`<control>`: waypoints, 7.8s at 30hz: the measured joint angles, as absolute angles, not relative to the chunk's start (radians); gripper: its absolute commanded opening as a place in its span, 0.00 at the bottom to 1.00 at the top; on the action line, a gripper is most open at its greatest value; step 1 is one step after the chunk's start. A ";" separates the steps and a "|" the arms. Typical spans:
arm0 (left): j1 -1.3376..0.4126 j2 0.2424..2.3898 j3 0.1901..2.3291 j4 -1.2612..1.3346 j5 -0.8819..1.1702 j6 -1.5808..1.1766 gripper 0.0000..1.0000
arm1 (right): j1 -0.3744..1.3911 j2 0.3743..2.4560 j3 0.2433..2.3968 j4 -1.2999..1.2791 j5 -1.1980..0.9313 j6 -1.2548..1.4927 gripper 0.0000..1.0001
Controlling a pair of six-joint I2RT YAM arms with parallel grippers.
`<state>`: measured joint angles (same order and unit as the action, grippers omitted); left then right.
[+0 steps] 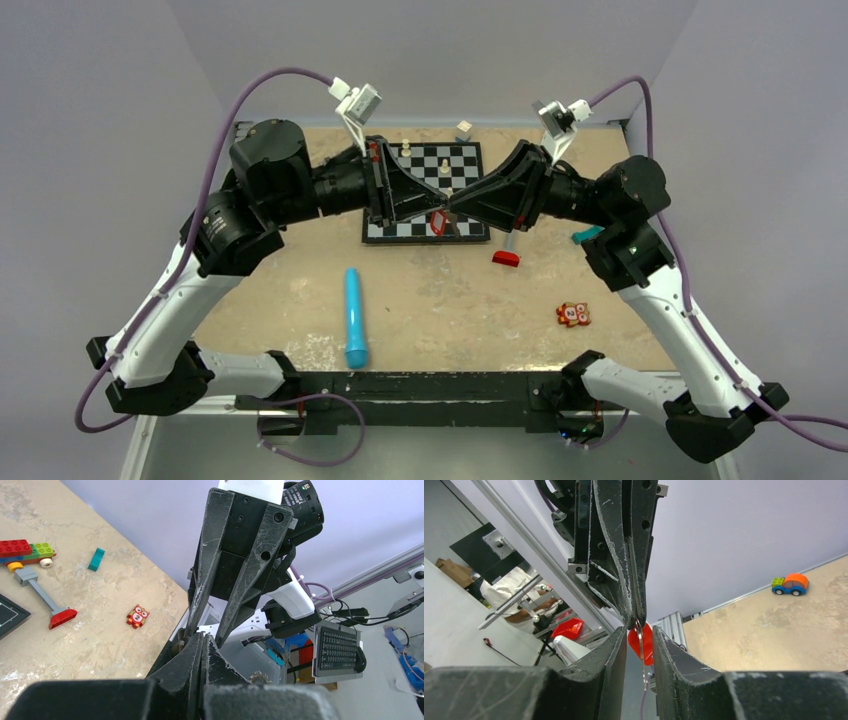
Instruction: Remove the keys from the keyring
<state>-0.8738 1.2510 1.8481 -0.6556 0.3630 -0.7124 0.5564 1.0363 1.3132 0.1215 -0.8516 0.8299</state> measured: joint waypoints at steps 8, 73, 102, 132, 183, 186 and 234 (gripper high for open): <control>-0.874 1.260 1.853 -0.653 0.363 -0.713 0.00 | 0.556 1.036 1.311 0.129 -0.859 0.833 0.25; -0.874 1.251 1.842 -0.615 0.358 -0.715 0.00 | 0.556 1.041 1.306 0.124 -0.878 0.829 0.24; -0.874 1.245 1.842 -0.648 0.362 -0.692 0.39 | 0.556 1.040 1.305 0.123 -0.874 0.833 0.00; -0.864 1.268 1.784 -1.053 0.385 -0.326 0.55 | 0.586 1.378 1.493 -1.237 -0.275 0.395 0.00; -0.826 1.358 1.927 -0.823 0.647 -0.480 0.38 | 0.598 1.060 1.546 -0.664 -0.831 0.447 0.00; -0.826 1.360 1.927 -0.825 0.655 -0.480 0.37 | 0.598 1.060 1.557 -0.664 -0.829 0.445 0.00; -0.872 1.458 2.025 -0.899 0.673 -0.481 0.00 | 0.602 1.020 1.529 -0.648 -0.775 0.448 0.00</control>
